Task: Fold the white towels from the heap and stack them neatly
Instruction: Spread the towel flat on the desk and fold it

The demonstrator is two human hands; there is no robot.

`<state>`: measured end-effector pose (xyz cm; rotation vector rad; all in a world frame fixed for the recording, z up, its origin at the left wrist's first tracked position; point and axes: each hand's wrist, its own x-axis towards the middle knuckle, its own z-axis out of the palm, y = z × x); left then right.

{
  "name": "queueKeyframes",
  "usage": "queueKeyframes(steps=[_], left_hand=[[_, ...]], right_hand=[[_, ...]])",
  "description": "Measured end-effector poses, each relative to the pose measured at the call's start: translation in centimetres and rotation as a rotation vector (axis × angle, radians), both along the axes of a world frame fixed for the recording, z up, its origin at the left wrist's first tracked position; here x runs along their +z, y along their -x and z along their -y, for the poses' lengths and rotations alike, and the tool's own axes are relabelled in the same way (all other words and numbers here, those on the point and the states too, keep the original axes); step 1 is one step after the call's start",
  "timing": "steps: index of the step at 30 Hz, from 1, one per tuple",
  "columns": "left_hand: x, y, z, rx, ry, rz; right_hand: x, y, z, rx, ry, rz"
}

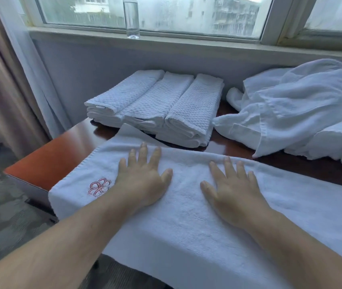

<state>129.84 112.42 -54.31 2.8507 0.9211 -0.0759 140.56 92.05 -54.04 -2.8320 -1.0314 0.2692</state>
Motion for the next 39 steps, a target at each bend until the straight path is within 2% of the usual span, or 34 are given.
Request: queueKeyframes(steps=[2,5,7,9,13,15,17,19,23,29,32,34,36,37,39], left_hand=[[0.5,0.1,0.2,0.004,-0.01,-0.005],[0.9,-0.1,0.9,-0.031,-0.048,0.013],[0.9,0.0,1.1,-0.076,-0.122,0.083],[1.2,0.1,0.7,-0.134,-0.165,0.163],[2.4,-1.5,-0.9,-0.225,0.025,0.262],[3.3,-2.6,-1.3,-0.129,0.059,0.27],[3.9,-3.4,-1.5,-0.074,0.023,0.145],[4.3,-4.1,-1.9,-0.055,-0.011,0.032],[3.8,-5.4,-3.1,-0.082,0.039,-0.037],[0.5,-4.9,-2.9,-0.101,0.036,0.047],[0.7,-4.7,-2.5,-0.115,-0.029,0.102],[1.0,-4.3,-1.6,-0.192,-0.158,0.28],[1.4,-4.1,0.3,-0.354,-0.115,0.431],[1.6,-4.3,1.4,-0.441,-0.036,0.422],[1.4,-4.9,3.8,-0.542,0.057,0.262]], right_hand=[[0.4,0.2,0.3,0.007,-0.045,0.09],[0.9,0.6,0.7,-0.051,-0.252,0.334],[0.8,0.7,0.9,-0.053,-0.335,0.387],[0.7,0.2,0.6,-0.029,-0.293,0.299],[0.8,-1.5,-0.1,0.038,-0.134,0.094],[0.6,-1.7,0.0,0.047,-0.131,0.082],[0.2,-1.5,0.4,0.057,-0.117,0.076],[0.0,-1.1,0.8,0.073,-0.083,0.068],[0.1,-0.9,1.0,0.106,-0.04,0.054],[1.1,0.2,1.9,0.2,-0.067,0.063],[1.9,0.3,3.1,0.14,-0.218,0.107],[2.4,-0.7,3.9,-0.022,-0.291,0.216],[2.2,-2.2,4.9,-0.14,-0.166,0.204],[1.9,-2.9,5.3,-0.161,-0.084,0.142],[1.5,-4.1,6.0,-0.125,-0.036,0.034]])
